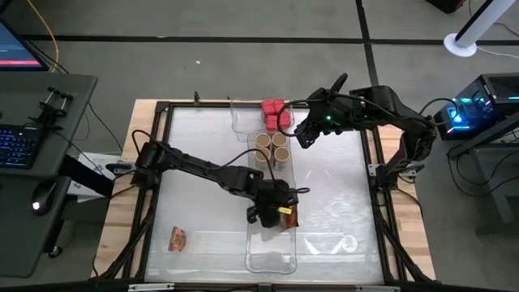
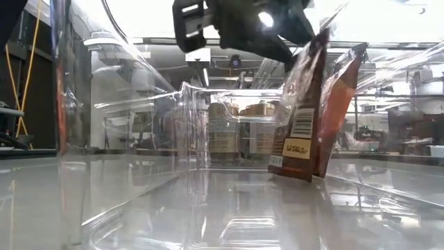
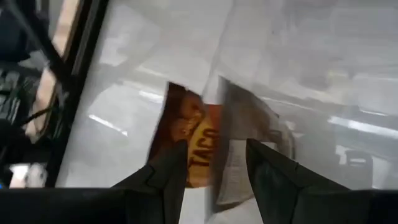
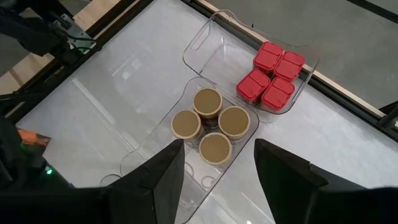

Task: Sort spices by type
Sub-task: Put the orange seasoning pack into the bottom transparent bin

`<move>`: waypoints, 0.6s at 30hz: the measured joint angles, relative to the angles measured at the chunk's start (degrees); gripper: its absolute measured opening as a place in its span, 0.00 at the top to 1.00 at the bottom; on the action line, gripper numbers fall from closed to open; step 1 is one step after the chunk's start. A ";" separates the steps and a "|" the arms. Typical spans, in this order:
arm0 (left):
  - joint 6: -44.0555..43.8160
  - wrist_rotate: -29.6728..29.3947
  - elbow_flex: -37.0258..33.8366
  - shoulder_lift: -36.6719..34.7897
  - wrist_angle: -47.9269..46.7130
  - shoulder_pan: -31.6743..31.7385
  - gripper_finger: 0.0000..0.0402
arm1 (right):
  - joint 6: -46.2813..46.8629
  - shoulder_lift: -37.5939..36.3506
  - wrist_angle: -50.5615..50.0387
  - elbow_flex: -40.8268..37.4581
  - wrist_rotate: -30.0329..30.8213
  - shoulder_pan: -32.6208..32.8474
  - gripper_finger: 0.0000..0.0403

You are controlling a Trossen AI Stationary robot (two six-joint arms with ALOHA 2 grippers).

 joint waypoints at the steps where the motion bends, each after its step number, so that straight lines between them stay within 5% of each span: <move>1: -0.96 -0.99 0.04 -0.38 0.03 -0.08 0.63 | -0.05 0.00 0.02 0.00 0.04 0.00 0.53; 8: -8.25 -9.07 0.09 -4.82 -5.04 0.01 0.63 | -1.64 0.00 0.46 0.00 0.03 0.00 0.53; 18: -25.58 -9.77 0.07 -12.52 -19.15 2.73 0.63 | -1.88 0.00 0.48 0.02 -0.66 0.00 0.53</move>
